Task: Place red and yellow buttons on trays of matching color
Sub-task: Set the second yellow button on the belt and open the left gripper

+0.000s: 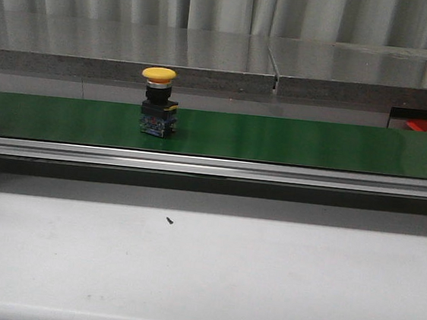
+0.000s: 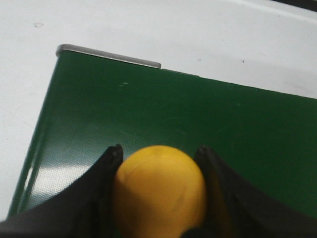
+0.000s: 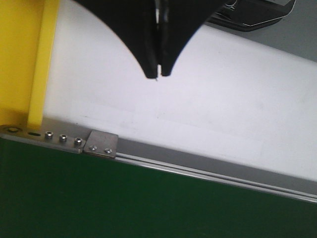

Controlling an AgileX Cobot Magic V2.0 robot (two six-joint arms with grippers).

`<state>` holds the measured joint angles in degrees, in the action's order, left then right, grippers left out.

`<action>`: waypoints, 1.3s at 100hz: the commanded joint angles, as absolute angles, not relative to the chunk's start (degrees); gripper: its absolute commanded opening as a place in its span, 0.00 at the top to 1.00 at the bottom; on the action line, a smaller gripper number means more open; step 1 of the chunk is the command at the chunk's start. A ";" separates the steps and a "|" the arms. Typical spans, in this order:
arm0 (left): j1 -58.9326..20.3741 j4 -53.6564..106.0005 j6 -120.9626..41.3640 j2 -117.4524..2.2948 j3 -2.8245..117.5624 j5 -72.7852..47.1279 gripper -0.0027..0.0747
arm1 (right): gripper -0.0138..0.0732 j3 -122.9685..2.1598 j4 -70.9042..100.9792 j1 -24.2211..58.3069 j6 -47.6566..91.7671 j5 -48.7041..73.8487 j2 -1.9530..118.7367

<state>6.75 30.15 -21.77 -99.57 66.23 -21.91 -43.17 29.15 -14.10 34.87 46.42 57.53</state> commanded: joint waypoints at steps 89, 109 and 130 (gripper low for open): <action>5.37 30.54 -25.21 -71.70 64.21 -22.64 0.14 | 0.92 -44.64 31.19 -13.93 35.23 44.53 56.41; 0.71 30.22 -26.18 -57.94 53.03 -21.16 0.14 | 0.92 -44.64 32.23 -13.93 35.23 44.66 56.41; -3.40 30.11 -27.17 -44.15 40.34 -20.89 0.17 | 0.92 -44.64 32.81 -13.93 35.23 44.66 56.41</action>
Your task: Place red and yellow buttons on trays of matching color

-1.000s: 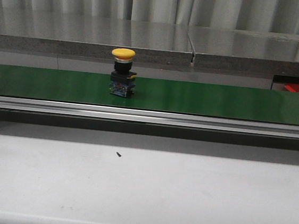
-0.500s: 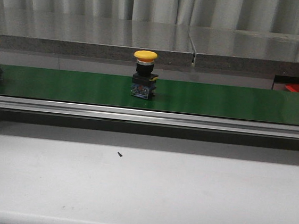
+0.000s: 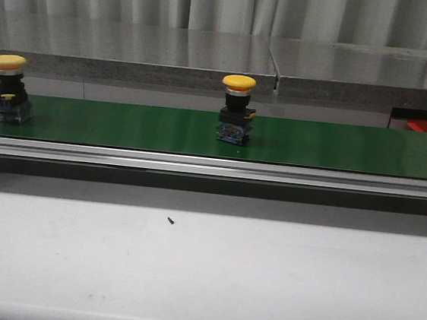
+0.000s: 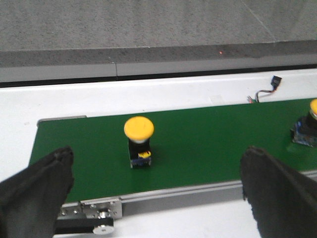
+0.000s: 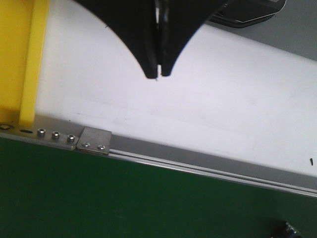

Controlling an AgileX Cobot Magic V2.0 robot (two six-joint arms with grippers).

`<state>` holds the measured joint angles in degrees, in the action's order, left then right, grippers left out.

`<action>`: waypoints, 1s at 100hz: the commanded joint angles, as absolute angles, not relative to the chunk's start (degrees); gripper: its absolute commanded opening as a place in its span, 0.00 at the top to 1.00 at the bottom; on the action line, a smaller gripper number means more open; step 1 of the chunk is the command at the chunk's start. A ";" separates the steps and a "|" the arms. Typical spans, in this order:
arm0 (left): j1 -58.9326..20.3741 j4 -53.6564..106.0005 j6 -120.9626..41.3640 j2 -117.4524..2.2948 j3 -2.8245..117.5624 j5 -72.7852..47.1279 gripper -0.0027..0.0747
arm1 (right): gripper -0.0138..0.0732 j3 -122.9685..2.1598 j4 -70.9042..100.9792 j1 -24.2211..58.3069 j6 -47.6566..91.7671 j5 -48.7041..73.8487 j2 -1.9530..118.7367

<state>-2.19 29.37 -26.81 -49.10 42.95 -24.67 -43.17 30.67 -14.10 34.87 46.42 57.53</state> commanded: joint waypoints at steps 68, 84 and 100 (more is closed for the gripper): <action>-3.39 30.67 -27.17 -24.90 25.19 -20.24 0.99 | 0.14 -48.04 36.03 -13.07 37.09 46.99 58.74; -3.39 30.73 -27.17 -24.90 25.19 -20.24 0.99 | 0.14 -53.40 34.19 -8.16 37.26 46.43 63.91; -3.39 30.73 -27.17 -24.90 25.19 -20.24 0.99 | 0.14 -57.82 30.83 -2.49 37.26 42.53 70.30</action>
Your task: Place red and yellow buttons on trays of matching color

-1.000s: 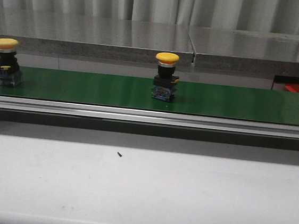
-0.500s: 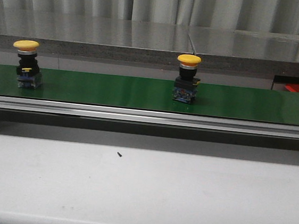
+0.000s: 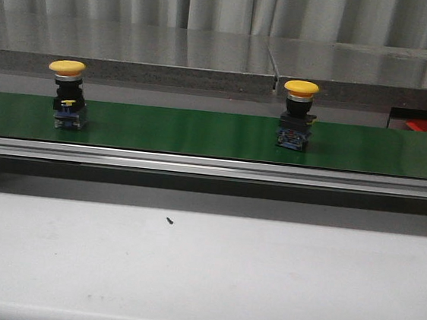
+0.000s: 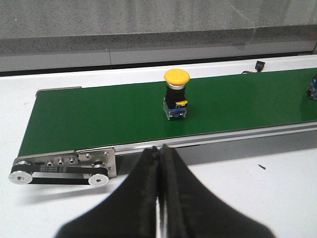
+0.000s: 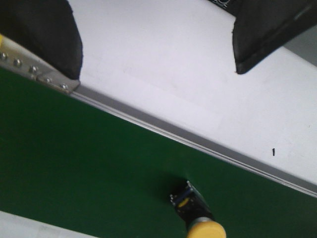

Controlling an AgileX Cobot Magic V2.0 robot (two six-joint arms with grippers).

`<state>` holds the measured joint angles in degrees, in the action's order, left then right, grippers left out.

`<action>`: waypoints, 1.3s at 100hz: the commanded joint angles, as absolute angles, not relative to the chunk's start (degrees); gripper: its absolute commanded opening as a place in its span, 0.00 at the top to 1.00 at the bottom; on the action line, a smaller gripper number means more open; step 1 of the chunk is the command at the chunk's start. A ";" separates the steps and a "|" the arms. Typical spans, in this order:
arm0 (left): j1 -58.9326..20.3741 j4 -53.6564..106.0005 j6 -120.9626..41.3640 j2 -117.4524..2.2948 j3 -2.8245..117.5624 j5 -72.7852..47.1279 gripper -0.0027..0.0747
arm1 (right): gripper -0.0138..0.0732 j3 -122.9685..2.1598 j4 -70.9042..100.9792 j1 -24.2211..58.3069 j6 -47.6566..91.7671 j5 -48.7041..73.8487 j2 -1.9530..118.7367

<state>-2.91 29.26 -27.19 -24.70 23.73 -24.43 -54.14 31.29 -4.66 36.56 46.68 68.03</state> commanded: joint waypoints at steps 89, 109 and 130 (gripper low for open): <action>-3.39 31.63 -27.17 -24.90 25.19 -20.50 0.99 | 0.17 -76.36 29.74 1.61 37.26 38.73 96.58; -3.39 31.63 -27.17 -24.90 25.19 -20.50 0.99 | 0.41 -77.84 29.65 1.61 37.26 37.43 99.71; -3.39 31.63 -27.17 -24.90 25.19 -20.50 0.99 | 0.69 -78.62 29.53 1.49 37.15 37.86 99.89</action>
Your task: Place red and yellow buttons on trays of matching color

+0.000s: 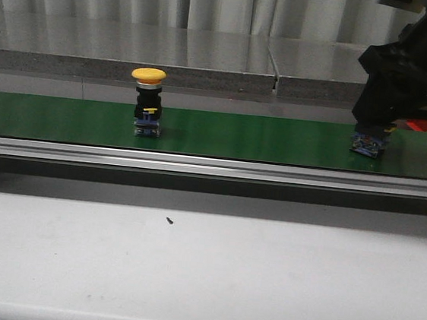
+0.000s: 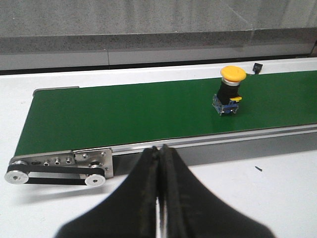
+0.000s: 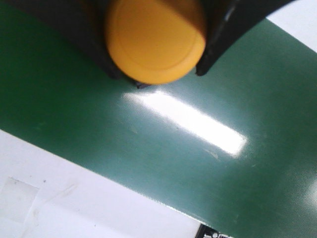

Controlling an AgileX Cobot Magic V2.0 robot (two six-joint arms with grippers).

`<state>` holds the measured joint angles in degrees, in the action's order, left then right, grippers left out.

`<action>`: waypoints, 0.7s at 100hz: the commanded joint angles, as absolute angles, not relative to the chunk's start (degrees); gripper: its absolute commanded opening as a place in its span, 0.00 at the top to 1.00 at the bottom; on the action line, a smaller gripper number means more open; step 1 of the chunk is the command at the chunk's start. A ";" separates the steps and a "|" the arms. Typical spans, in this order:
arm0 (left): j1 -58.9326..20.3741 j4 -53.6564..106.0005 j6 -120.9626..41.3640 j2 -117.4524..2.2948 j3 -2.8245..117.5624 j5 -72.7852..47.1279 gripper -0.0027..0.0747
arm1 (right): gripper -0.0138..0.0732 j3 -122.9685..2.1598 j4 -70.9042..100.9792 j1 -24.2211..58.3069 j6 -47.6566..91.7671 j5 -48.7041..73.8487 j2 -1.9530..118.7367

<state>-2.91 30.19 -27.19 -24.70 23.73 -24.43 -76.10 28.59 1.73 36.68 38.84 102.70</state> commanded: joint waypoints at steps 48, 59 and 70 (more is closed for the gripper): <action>-3.39 31.63 -27.17 -24.90 25.19 -20.50 0.99 | 0.71 -76.84 21.40 -11.66 26.58 53.00 89.12; -3.39 31.71 -27.17 -24.90 25.19 -20.50 0.99 | 0.71 -72.04 21.40 -17.37 26.58 51.72 85.09; -3.39 31.85 -27.17 -24.90 25.19 -20.50 0.99 | 0.71 -67.58 21.40 -23.77 26.58 51.42 82.64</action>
